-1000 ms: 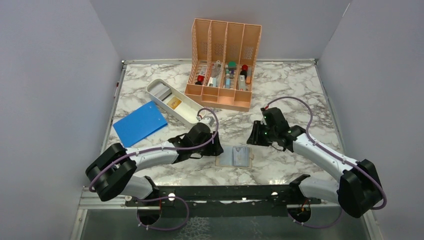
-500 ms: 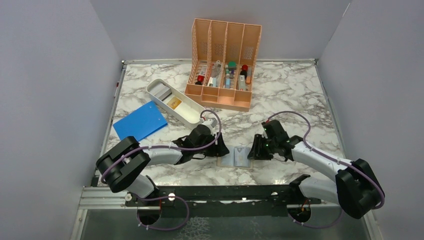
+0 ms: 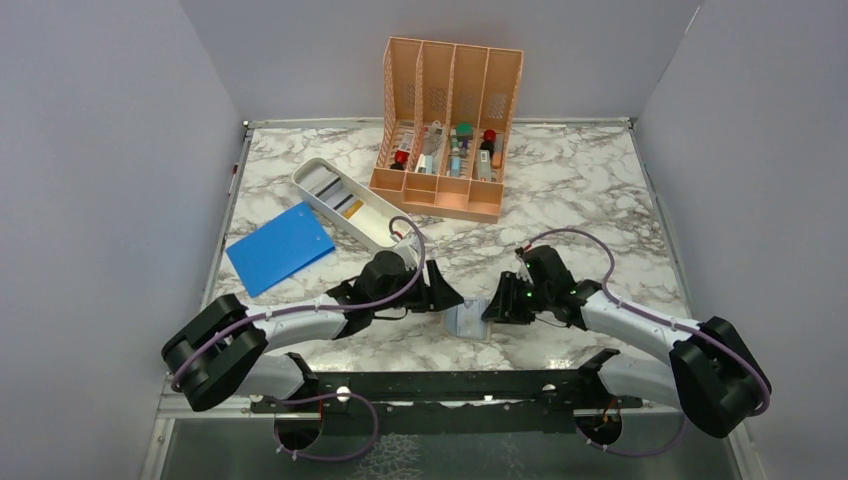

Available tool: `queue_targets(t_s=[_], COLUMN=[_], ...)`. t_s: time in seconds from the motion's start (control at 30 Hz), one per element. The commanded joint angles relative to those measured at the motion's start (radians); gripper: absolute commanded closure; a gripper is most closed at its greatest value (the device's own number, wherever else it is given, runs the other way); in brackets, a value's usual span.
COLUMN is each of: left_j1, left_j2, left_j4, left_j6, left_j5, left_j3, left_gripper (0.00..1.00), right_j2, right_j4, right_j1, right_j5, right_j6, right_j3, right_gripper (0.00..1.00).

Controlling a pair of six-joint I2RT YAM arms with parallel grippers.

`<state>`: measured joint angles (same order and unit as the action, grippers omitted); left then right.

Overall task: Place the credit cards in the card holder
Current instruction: Close the card holder at the center of the board.

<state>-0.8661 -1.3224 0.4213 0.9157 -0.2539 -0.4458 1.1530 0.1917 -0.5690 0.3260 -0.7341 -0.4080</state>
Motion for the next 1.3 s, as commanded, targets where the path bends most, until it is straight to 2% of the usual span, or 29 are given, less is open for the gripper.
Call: queue_targets(t_s=[0.0, 0.23, 0.4, 0.5, 0.6, 0.67, 0.8, 0.9, 1.07, 1.27], left_j1=[-0.003, -0.003, -0.003, -0.004, -0.004, -0.003, -0.003, 0.001, 0.020, 0.054], left_j2=[0.064, 0.080, 0.104, 0.097, 0.102, 0.118, 0.169, 0.209, 0.218, 0.206], left_j4=[0.020, -0.227, -0.287, -0.299, -0.341, -0.402, -0.565, -0.660, -0.714, -0.727], left_j6=[0.030, -0.086, -0.127, -0.140, -0.166, -0.196, -0.259, -0.289, -0.329, -0.350], left_j5=[0.005, 0.097, 0.125, 0.117, 0.121, 0.148, 0.241, 0.288, 0.284, 0.247], left_j3=[0.022, -0.055, -0.080, -0.086, -0.101, -0.117, -0.164, -0.193, -0.218, -0.215], left_gripper=[0.41, 0.49, 0.54, 0.69, 0.91, 1.00, 1.00, 1.00, 1.00, 1.00], right_j2=[-0.008, -0.002, 0.008, 0.012, 0.028, 0.042, 0.036, 0.025, 0.027, 0.129], right_j4=[-0.050, -0.054, -0.064, -0.066, -0.054, -0.008, 0.101, 0.127, 0.057, -0.063], right_j1=[-0.015, -0.037, -0.063, -0.099, -0.147, -0.174, -0.186, -0.188, -0.219, -0.293], right_j5=[0.039, 0.031, 0.026, 0.008, -0.022, -0.071, -0.177, -0.175, -0.146, -0.188], right_j6=[-0.026, -0.010, -0.004, 0.002, 0.025, 0.059, 0.163, 0.249, 0.307, 0.357], right_j3=[-0.005, -0.018, -0.016, -0.023, -0.046, -0.081, -0.147, -0.175, -0.179, -0.207], right_gripper=[0.57, 0.57, 0.57, 0.57, 0.57, 0.57, 0.57, 0.60, 0.63, 0.63])
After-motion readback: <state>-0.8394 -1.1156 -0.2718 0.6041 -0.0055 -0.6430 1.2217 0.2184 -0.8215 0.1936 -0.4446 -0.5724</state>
